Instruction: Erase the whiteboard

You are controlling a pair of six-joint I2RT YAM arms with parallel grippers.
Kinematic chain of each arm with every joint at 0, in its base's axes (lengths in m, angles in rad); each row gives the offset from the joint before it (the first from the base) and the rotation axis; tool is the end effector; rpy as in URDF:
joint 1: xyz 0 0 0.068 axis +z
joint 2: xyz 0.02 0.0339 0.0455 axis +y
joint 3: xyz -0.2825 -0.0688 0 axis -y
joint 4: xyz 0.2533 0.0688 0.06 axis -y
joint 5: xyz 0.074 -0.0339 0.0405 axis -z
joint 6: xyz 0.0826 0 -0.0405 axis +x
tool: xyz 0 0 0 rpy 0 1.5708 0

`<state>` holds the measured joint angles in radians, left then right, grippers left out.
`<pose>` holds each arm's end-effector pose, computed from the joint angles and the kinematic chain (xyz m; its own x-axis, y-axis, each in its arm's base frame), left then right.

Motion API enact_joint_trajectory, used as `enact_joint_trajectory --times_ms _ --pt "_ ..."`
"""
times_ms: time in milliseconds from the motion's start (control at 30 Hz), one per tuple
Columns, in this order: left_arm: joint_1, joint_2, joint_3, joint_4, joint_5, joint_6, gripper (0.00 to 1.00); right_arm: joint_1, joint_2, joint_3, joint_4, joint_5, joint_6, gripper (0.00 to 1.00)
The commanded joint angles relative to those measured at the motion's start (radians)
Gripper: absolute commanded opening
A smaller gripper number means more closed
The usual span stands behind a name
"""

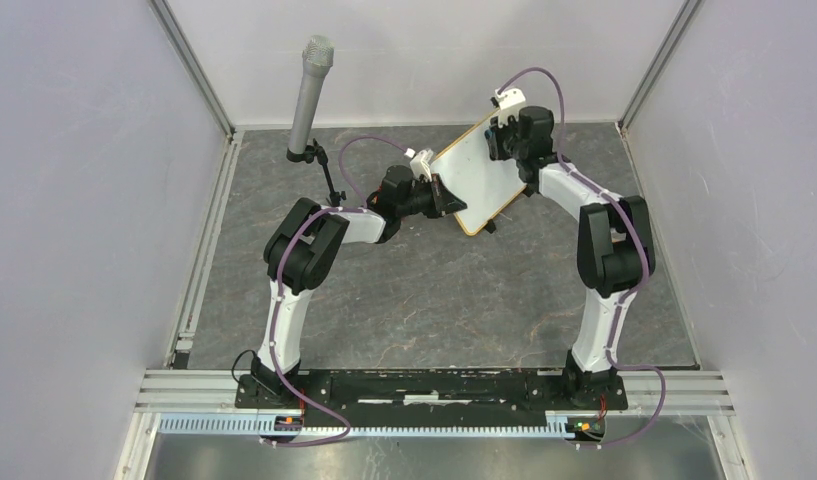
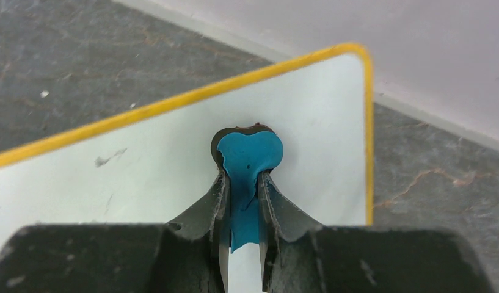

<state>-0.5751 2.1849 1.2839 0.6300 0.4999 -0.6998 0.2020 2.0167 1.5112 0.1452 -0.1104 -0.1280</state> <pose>0.4217 -0.3205 0.1438 -0.7289 -0.2011 -0.6544 0.5170 0.4650 -0.7187 0.5258 0.1170 0.2432 -0.3042 -0.1918 -0.9331 -0.3420 0.9362 -0.0809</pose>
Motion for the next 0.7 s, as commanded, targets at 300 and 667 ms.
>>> enact_joint_trajectory --times_ms 300,667 --pt "-0.011 -0.013 -0.01 -0.085 0.061 0.074 0.09 -0.134 -0.415 -0.553 0.175 0.28 0.359 0.08" --pt "-0.009 -0.081 -0.082 -0.001 0.044 0.073 0.54 -0.147 -0.462 -0.593 0.134 0.32 0.343 0.09"
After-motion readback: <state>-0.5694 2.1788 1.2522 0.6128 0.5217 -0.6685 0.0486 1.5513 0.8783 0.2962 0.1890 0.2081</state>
